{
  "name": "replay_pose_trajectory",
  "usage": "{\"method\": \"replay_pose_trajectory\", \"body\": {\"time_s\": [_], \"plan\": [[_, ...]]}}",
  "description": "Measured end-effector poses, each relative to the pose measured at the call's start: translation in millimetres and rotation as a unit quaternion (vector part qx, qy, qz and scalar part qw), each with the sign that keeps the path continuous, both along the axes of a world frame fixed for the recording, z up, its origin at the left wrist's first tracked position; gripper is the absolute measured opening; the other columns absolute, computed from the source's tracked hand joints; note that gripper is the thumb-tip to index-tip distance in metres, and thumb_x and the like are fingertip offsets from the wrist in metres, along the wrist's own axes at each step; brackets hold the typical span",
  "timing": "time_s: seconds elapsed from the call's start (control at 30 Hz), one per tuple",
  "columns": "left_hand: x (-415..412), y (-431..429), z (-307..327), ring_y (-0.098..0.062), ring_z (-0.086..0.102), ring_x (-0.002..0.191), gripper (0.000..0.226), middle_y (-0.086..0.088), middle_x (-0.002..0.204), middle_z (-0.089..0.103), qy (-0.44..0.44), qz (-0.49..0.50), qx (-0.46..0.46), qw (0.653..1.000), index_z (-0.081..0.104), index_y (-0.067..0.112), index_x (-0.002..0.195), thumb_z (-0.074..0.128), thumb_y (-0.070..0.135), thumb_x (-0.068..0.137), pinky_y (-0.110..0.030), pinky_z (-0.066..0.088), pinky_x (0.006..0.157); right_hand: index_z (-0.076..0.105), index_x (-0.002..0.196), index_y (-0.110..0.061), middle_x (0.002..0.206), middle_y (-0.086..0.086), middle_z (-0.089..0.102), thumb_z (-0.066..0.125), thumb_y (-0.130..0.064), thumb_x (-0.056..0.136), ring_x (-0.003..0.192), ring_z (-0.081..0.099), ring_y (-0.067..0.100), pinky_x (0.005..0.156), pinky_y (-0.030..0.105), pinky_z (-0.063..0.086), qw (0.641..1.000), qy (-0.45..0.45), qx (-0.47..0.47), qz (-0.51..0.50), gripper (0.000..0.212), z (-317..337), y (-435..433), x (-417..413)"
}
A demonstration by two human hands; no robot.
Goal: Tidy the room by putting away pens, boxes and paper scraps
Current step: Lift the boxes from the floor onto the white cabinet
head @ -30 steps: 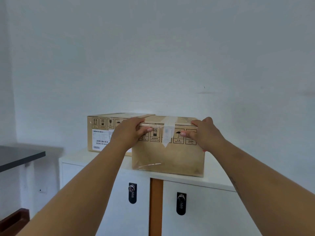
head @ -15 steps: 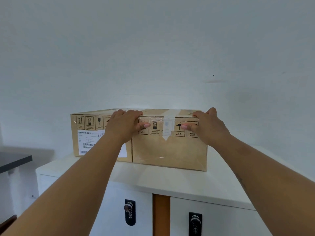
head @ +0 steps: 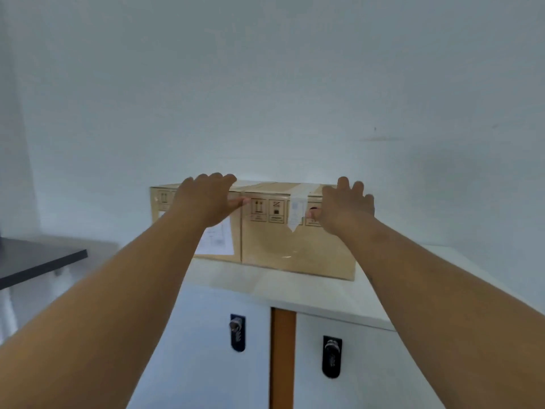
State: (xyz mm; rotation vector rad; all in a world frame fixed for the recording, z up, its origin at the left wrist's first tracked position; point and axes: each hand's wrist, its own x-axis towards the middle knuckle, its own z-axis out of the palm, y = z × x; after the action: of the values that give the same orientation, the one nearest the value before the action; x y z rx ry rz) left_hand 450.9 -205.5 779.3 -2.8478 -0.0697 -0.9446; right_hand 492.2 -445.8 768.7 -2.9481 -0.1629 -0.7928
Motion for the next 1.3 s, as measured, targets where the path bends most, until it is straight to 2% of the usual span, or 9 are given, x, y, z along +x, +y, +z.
{"method": "replay_pose_trajectory", "body": {"time_s": [0.07, 0.1, 0.17, 0.27, 0.4, 0.63, 0.73, 1.07, 1.3], "plan": [[-34.2, 30.3, -3.1, -0.029, 0.056, 0.116, 0.067, -0.005, 0.13, 0.059, -0.014, 0.04, 0.017, 0.999, 0.044, 0.021, 0.138, 0.035, 0.068, 0.091, -0.043, 0.043, 0.094, 0.042, 0.137, -0.024, 0.145, 0.009, 0.033, 0.045, -0.051, 0.094, 0.138, 0.022, 0.037, 0.115, 0.057, 0.009, 0.998, -0.041, -0.033, 0.038, 0.052, 1.8, 22.9, -9.4], [-53.8, 47.3, -5.4, -0.029, 0.057, 0.114, 0.067, -0.005, 0.129, 0.059, -0.012, 0.067, 0.023, 0.997, 0.044, 0.021, 0.138, 0.036, 0.068, 0.091, -0.044, 0.044, 0.093, 0.041, 0.139, -0.026, 0.146, 0.009, 0.032, 0.045, -0.048, 0.095, 0.139, 0.02, 0.037, 0.116, 0.058, 0.005, 0.996, -0.057, -0.028, 0.066, 0.049, 2.7, 37.8, -15.7], [-98.6, 83.1, -14.7, -0.029, 0.056, 0.115, 0.065, -0.005, 0.13, 0.057, -0.004, 0.129, 0.019, 0.991, 0.043, 0.021, 0.139, 0.038, 0.065, 0.091, -0.044, 0.045, 0.092, 0.039, 0.141, -0.029, 0.147, 0.008, 0.031, 0.045, -0.042, 0.094, 0.137, 0.022, 0.036, 0.114, 0.054, 0.016, 0.988, -0.047, 0.01, 0.149, 0.049, 2.3, 76.1, -32.9], [-165.3, 126.3, -30.7, -0.031, 0.052, 0.119, 0.061, -0.006, 0.134, 0.054, 0.003, 0.212, -0.01, 0.977, 0.041, 0.02, 0.14, 0.041, 0.059, 0.094, -0.044, 0.042, 0.093, 0.032, 0.146, -0.032, 0.15, 0.006, 0.026, 0.048, -0.045, 0.093, 0.138, 0.021, 0.034, 0.104, 0.047, 0.033, 0.964, 0.037, 0.059, 0.257, 0.056, -6.7, 136.4, -60.7], [-249.2, 165.5, -59.4, -0.032, 0.051, 0.119, 0.061, -0.008, 0.134, 0.053, 0.039, 0.311, -0.038, 0.949, 0.041, 0.018, 0.139, 0.043, 0.058, 0.093, -0.046, 0.043, 0.095, 0.029, 0.147, -0.032, 0.154, 0.007, 0.022, 0.05, -0.045, 0.092, 0.14, 0.018, 0.035, 0.108, 0.049, 0.03, 0.932, 0.067, 0.041, 0.355, 0.06, -40.4, 213.1, -103.4], [-351.8, 224.7, -144.3, -0.033, 0.047, 0.128, 0.066, -0.009, 0.143, 0.048, 0.08, 0.429, -0.101, 0.894, 0.033, 0.021, 0.146, 0.042, 0.06, 0.093, -0.051, 0.042, 0.099, 0.028, 0.148, -0.031, 0.152, 0.005, 0.03, 0.05, -0.039, 0.092, 0.134, 0.028, 0.033, 0.1, 0.046, 0.038, 0.86, 0.112, 0.026, 0.497, 0.061, -126.5, 329.2, -164.2], [-375.4, 247.0, -201.7, -0.034, 0.043, 0.133, 0.07, -0.01, 0.149, 0.043, 0.1, 0.461, -0.149, 0.869, 0.029, 0.022, 0.149, 0.045, 0.06, 0.092, -0.053, 0.039, 0.103, 0.027, 0.149, -0.03, 0.153, 0.005, 0.03, 0.052, -0.039, 0.092, 0.137, 0.026, 0.033, 0.103, 0.048, 0.037, 0.835, 0.153, 0.002, 0.529, 0.063, -181.5, 372.4, -178.3], [-410.1, 287.9, -439.5, -0.032, 0.045, 0.131, 0.073, -0.005, 0.148, 0.044, 0.221, 0.505, -0.302, 0.778, 0.028, 0.026, 0.148, 0.048, 0.063, 0.088, -0.05, 0.041, 0.102, 0.025, 0.151, -0.033, 0.156, 0.003, 0.028, 0.052, -0.043, 0.093, 0.14, 0.024, 0.036, 0.106, 0.05, 0.036, 0.771, 0.302, -0.097, 0.552, 0.064, -397.4, 458.8, -207.6], [-403.3, 311.8, -556.6, -0.033, 0.044, 0.13, 0.072, -0.007, 0.148, 0.041, 0.201, 0.492, -0.414, 0.739, 0.028, 0.026, 0.148, 0.052, 0.057, 0.088, -0.049, 0.042, 0.1, 0.023, 0.15, -0.035, 0.157, 0.002, 0.024, 0.052, -0.044, 0.093, 0.14, 0.022, 0.037, 0.107, 0.048, 0.034, 0.738, 0.382, -0.189, 0.524, 0.065, -505.5, 500.4, -210.8]]}}
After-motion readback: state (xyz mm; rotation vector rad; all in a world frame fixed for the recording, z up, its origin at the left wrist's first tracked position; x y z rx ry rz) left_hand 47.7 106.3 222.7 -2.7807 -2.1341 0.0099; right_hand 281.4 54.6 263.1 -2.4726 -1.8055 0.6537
